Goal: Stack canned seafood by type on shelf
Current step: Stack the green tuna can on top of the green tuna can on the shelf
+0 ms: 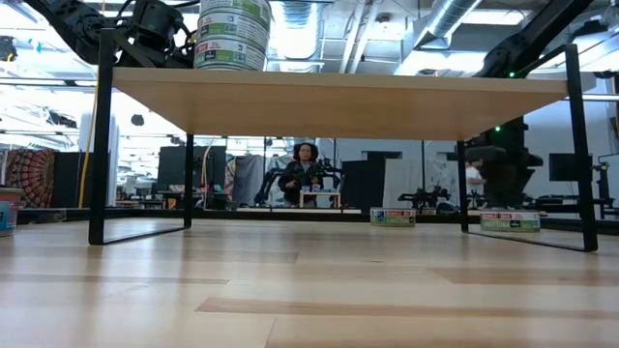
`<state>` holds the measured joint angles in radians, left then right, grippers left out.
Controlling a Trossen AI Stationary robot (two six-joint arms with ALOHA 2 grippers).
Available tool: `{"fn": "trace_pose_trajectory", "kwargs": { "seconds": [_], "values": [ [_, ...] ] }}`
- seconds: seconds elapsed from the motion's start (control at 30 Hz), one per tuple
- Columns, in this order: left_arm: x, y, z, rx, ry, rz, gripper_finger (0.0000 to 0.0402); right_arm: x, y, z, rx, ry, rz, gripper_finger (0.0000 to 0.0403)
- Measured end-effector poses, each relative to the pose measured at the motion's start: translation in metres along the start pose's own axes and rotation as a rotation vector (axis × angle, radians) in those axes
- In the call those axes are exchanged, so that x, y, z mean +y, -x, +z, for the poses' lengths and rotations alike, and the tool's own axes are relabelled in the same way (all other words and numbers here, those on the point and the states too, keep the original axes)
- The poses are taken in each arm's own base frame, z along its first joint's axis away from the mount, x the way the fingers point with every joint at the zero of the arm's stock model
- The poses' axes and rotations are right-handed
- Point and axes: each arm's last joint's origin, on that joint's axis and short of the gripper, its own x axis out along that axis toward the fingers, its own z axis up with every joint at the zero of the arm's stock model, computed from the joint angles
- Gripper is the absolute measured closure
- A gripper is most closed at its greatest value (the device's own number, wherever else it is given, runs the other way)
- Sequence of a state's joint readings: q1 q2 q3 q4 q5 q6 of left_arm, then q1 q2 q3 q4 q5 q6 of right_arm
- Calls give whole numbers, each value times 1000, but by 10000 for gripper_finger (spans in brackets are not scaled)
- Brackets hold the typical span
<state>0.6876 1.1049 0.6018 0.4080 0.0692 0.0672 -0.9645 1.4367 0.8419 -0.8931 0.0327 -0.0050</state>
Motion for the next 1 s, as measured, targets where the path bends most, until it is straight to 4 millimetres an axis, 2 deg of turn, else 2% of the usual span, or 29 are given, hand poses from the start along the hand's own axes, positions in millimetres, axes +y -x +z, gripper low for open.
{"fn": "trace_pose_trajectory", "kwargs": {
  "seconds": [0.27,0.5,0.7,0.9,1.0],
  "values": [
    [0,0,-1,6,-15,0,178,8,-14,6,44,-11,-104,278],
    [0,0,-1,7,-15,0,178,6,-14,14,-44,-40,-225,335],
    [0,0,-1,7,-18,0,178,6,-9,12,-55,-31,-235,353],
    [0,0,-1,11,-16,0,178,12,19,2,-166,27,-230,350],
    [0,0,-3,28,-14,-2,178,20,30,-10,-152,91,-226,338]
  ]
}}
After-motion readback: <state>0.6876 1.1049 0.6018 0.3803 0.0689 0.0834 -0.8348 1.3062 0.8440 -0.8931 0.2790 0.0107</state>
